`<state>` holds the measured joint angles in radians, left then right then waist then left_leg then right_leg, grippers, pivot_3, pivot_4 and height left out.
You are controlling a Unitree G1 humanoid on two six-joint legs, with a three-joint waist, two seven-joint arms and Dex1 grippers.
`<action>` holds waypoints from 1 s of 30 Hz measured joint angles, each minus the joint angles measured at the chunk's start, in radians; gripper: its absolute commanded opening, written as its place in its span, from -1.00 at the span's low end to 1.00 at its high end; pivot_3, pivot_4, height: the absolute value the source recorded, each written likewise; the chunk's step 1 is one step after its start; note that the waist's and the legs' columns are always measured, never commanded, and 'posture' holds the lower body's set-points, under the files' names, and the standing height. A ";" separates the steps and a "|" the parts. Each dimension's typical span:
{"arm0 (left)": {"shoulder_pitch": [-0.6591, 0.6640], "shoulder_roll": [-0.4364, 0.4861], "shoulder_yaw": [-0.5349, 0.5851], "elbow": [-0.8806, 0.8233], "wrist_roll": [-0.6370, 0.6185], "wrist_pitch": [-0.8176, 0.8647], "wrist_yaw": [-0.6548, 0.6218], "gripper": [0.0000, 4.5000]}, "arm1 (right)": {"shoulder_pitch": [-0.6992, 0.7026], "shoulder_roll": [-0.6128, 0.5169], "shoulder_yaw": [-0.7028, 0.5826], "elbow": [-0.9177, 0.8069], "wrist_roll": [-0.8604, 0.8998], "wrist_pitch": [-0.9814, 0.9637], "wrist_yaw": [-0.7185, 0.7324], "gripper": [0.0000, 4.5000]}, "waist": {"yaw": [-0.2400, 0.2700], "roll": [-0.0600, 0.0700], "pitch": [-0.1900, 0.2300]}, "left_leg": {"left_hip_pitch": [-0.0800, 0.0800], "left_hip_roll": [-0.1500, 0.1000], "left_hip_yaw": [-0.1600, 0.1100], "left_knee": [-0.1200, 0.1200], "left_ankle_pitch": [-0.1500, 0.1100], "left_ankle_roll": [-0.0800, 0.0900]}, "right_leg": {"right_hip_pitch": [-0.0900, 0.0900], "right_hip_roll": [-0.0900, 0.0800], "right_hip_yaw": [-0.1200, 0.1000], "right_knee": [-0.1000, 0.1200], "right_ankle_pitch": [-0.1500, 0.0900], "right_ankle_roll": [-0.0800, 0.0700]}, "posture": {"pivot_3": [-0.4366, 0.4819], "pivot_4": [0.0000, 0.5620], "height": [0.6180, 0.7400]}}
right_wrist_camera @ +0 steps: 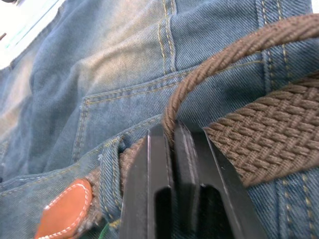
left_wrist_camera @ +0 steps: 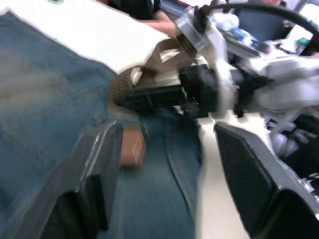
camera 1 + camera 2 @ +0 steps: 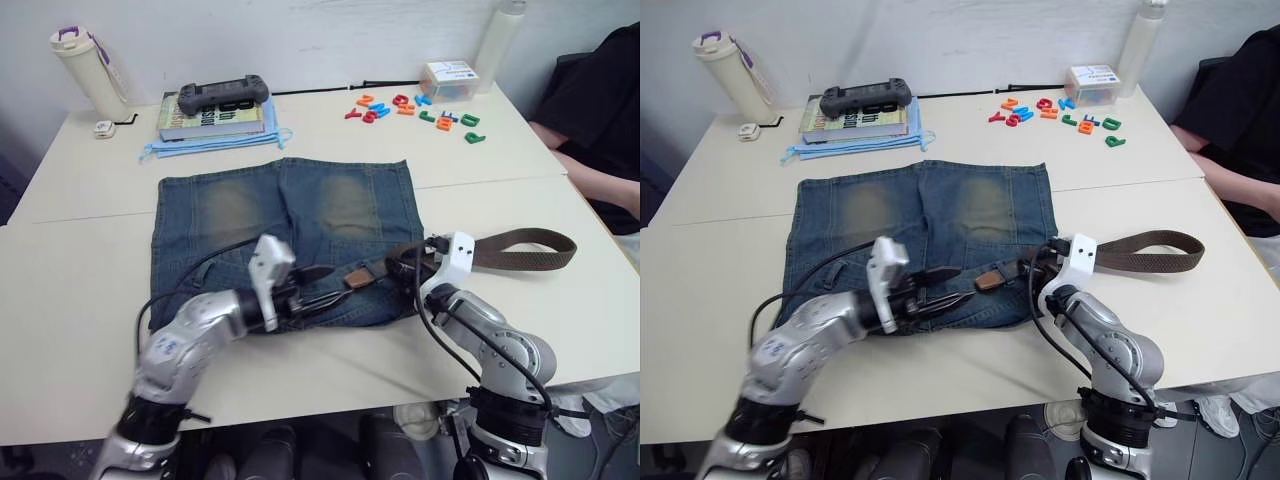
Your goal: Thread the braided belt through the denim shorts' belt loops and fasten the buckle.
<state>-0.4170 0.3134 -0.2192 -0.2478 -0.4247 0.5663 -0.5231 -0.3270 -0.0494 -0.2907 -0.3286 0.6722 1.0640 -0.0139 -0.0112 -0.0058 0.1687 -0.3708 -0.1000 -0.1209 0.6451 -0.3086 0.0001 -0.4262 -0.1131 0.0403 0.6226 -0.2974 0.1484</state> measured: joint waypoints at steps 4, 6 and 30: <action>-0.091 0.032 -0.135 0.103 0.287 -0.226 0.047 0.45 | 0.000 0.001 0.000 -0.003 0.011 0.007 -0.010 -1.00 | -0.003 0.000 0.000 | 0.000 0.002 0.002 -0.001 0.000 -0.001 | -0.001 0.002 0.001 0.000 0.000 0.000 | -0.05 -0.47 1.00; -0.093 0.081 -0.199 0.154 0.422 -0.367 0.051 0.45 | 0.000 0.001 -0.001 -0.005 0.016 0.008 -0.020 -1.00 | -0.004 0.000 0.000 | 0.000 0.003 0.002 -0.001 -0.001 -0.001 | -0.001 0.002 0.001 0.000 0.000 0.000 | -0.05 -0.47 1.00; -0.148 -0.009 -0.228 0.488 0.703 -0.723 0.074 0.10 | 0.021 0.042 0.000 -0.064 0.016 0.014 -0.127 -1.00 | 0.011 0.000 -0.001 | 0.001 0.002 0.001 0.002 0.000 -0.001 | -0.001 0.001 0.001 0.004 0.000 0.000 | -0.05 -0.47 1.00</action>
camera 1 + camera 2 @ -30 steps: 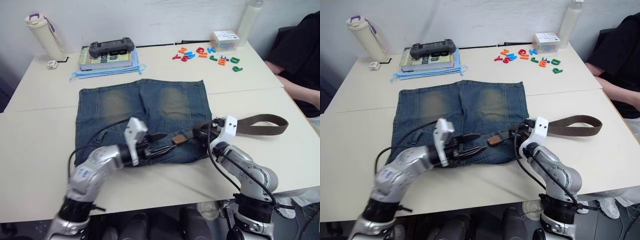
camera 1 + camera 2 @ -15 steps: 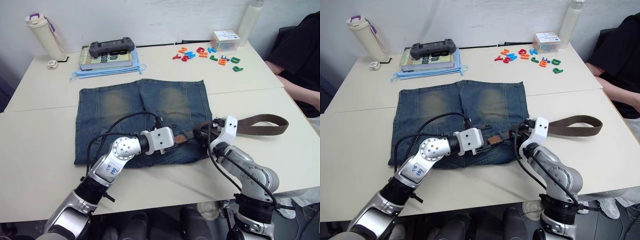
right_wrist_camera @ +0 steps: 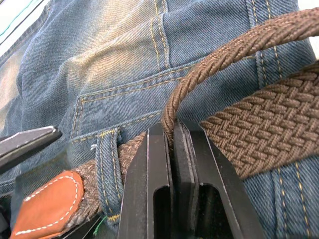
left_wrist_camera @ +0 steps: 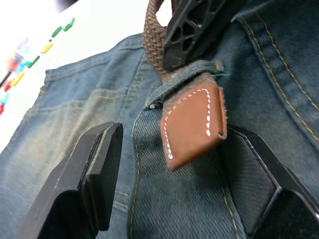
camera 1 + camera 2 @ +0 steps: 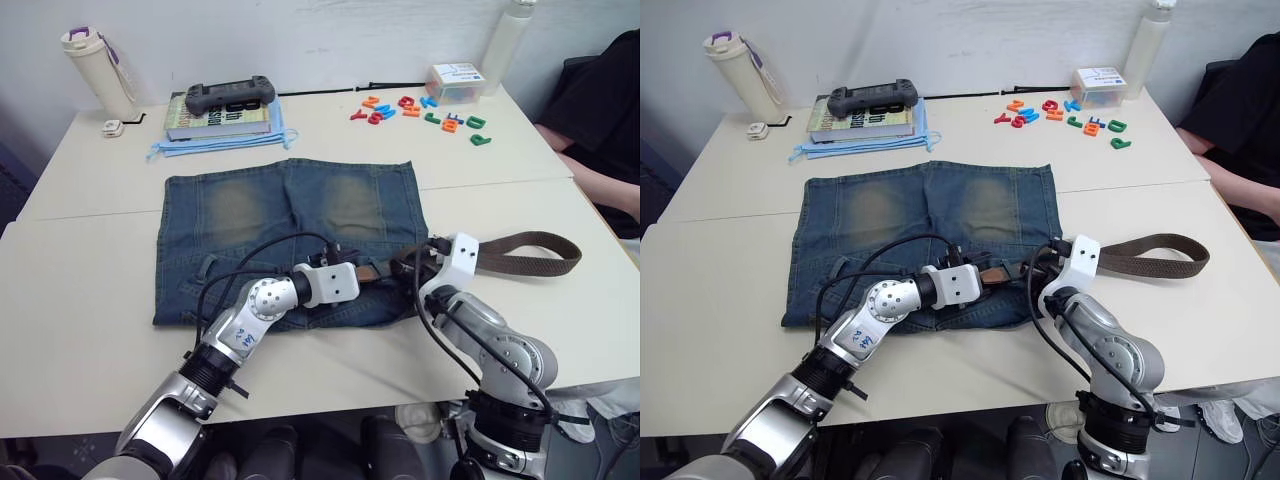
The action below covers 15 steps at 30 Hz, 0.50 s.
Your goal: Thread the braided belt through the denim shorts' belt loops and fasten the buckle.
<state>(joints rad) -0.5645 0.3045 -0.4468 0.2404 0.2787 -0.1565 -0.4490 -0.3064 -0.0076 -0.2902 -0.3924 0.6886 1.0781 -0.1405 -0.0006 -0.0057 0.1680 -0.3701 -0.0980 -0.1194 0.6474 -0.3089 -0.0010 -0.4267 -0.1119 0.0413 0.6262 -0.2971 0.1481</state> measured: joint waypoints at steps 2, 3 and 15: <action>0.009 0.004 0.006 -0.001 -0.001 -0.022 -0.007 -0.29 | 0.003 0.003 0.003 -0.004 0.000 -0.001 -0.003 -1.00 | 0.000 0.000 0.000 | 0.000 0.000 0.000 0.000 0.000 0.000 | 0.000 0.000 0.000 0.000 0.000 0.000 | -0.05 -0.47 1.00; 0.015 0.007 0.010 -0.004 -0.003 -0.035 -0.013 -0.49 | 0.006 0.006 0.003 -0.007 0.000 -0.002 -0.004 -1.00 | -0.002 0.000 0.000 | 0.000 0.000 0.000 -0.001 0.000 0.000 | -0.001 0.000 0.000 0.000 0.000 0.000 | -0.05 -0.47 1.00; 0.058 0.038 0.056 -0.030 -0.005 -0.107 -0.064 -0.97 | 0.015 0.012 0.018 -0.017 0.009 0.000 -0.003 -1.00 | -0.021 0.001 -0.001 | 0.000 0.002 0.000 -0.002 0.000 -0.001 | -0.001 0.001 0.000 0.000 0.000 0.000 | -0.05 -0.47 1.00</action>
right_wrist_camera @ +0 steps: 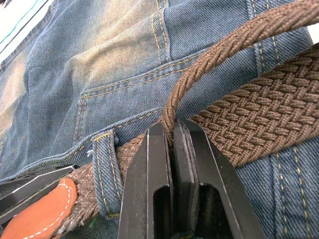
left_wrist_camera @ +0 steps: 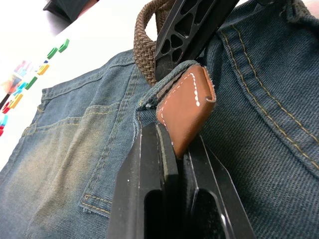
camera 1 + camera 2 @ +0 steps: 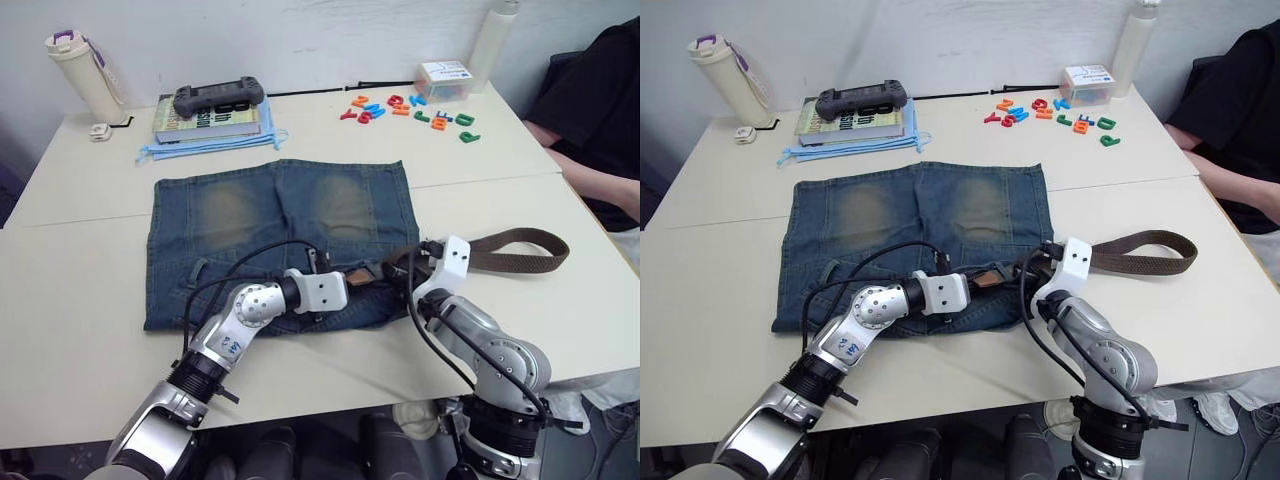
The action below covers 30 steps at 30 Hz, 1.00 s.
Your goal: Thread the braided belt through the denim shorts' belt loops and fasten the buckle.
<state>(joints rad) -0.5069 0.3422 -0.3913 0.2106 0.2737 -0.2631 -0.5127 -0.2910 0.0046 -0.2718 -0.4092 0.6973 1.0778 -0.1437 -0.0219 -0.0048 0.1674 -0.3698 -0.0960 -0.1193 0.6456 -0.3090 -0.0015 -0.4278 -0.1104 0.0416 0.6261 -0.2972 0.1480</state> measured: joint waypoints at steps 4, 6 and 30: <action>0.000 0.007 0.002 0.003 0.005 -0.020 -0.002 -0.61 | 0.000 0.003 0.003 0.000 0.000 -0.001 0.000 -1.00 | -0.005 0.000 0.000 | 0.000 0.000 0.000 0.000 0.000 0.000 | 0.000 0.000 0.000 0.000 0.000 0.000 | -0.05 -0.47 1.00; 0.006 0.017 0.001 0.005 0.005 -0.051 -0.008 -0.25 | 0.000 0.003 0.002 0.003 -0.004 -0.006 -0.002 -1.00 | -0.005 0.000 0.000 | 0.000 0.000 0.000 0.000 0.000 0.000 | 0.000 0.000 0.000 0.000 0.000 0.000 | -0.05 -0.47 1.00; 0.027 0.024 0.031 0.023 0.044 -0.235 0.036 -0.45 | 0.011 0.009 0.002 0.002 -0.007 -0.025 -0.008 -1.00 | -0.002 0.000 0.000 | -0.001 -0.001 0.000 0.001 0.000 0.000 | 0.000 0.000 0.000 0.000 0.000 0.000 | -0.05 -0.47 1.00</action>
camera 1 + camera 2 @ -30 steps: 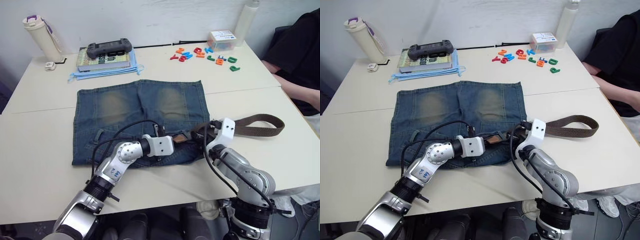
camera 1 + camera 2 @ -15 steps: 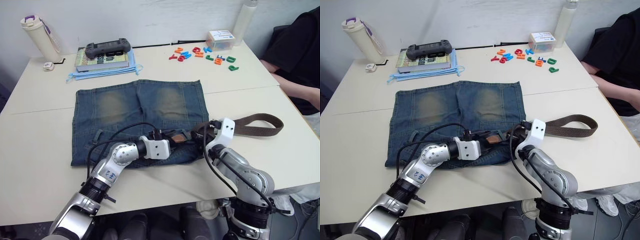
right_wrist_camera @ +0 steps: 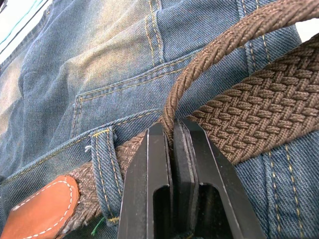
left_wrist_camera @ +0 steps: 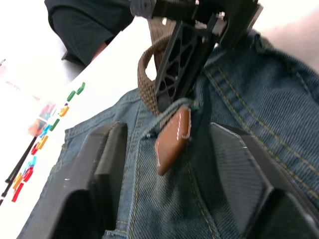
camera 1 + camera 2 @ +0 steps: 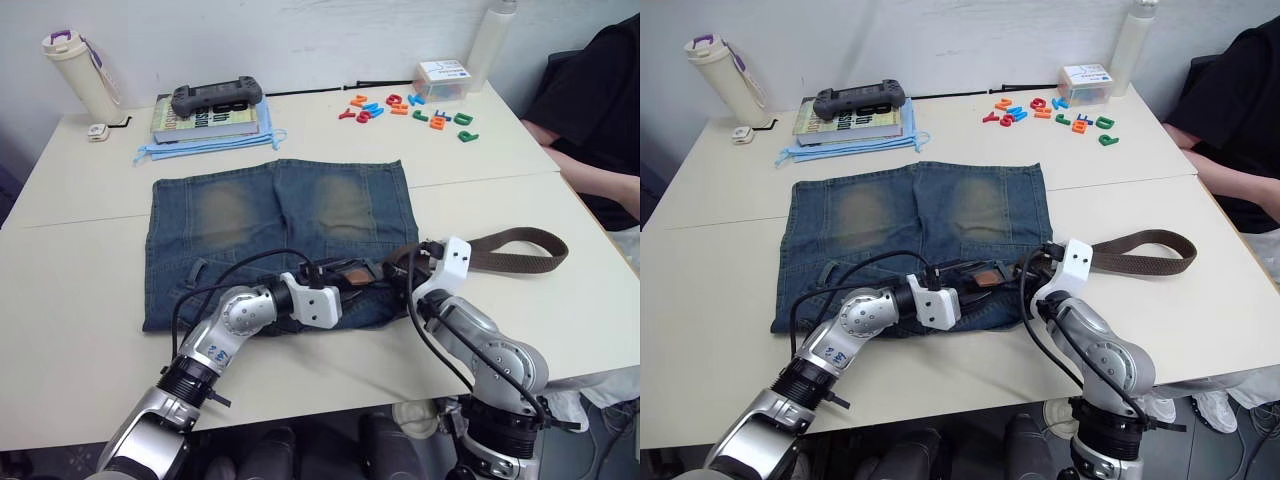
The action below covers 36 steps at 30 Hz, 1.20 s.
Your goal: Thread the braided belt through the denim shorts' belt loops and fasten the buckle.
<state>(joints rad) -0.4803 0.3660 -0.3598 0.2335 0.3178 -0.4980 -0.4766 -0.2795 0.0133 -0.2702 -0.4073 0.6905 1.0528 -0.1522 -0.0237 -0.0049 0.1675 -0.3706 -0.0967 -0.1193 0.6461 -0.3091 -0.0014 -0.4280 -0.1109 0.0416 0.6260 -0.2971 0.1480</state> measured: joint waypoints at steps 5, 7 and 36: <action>-0.016 -0.009 0.000 0.010 0.000 0.023 -0.008 -0.99 | 0.003 0.000 -0.002 -0.006 0.001 -0.002 -0.009 -1.00 | 0.000 0.000 0.000 | 0.000 0.000 0.000 0.000 0.000 0.000 | 0.000 0.000 0.000 0.000 0.000 0.000 | -0.05 -0.47 1.00; -0.016 -0.011 0.000 0.010 0.000 0.024 -0.012 -0.99 | 0.006 0.000 -0.002 -0.011 0.001 -0.002 -0.012 -1.00 | 0.001 0.000 0.000 | 0.000 0.000 0.000 0.000 0.000 0.000 | 0.000 0.000 0.000 0.000 0.000 0.000 | -0.05 -0.47 1.00; -0.013 -0.034 -0.001 0.010 -0.006 0.032 -0.019 -1.00 | 0.112 -0.507 0.073 -0.452 0.187 0.214 0.033 -0.54 | 0.025 -0.001 0.002 | -0.001 0.000 0.001 0.001 -0.001 0.001 | 0.000 0.000 -0.001 -0.002 0.000 0.000 | -0.05 -0.47 1.00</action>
<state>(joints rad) -0.4934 0.3324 -0.3608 0.2440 0.3121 -0.4663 -0.4956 -0.1671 -0.4936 -0.1968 -0.8594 0.8778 1.2666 -0.1188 0.0010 -0.0063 0.1696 -0.3720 -0.0963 -0.1181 0.6472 -0.3097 -0.0003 -0.4278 -0.1114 0.0409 0.6241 -0.2971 0.1482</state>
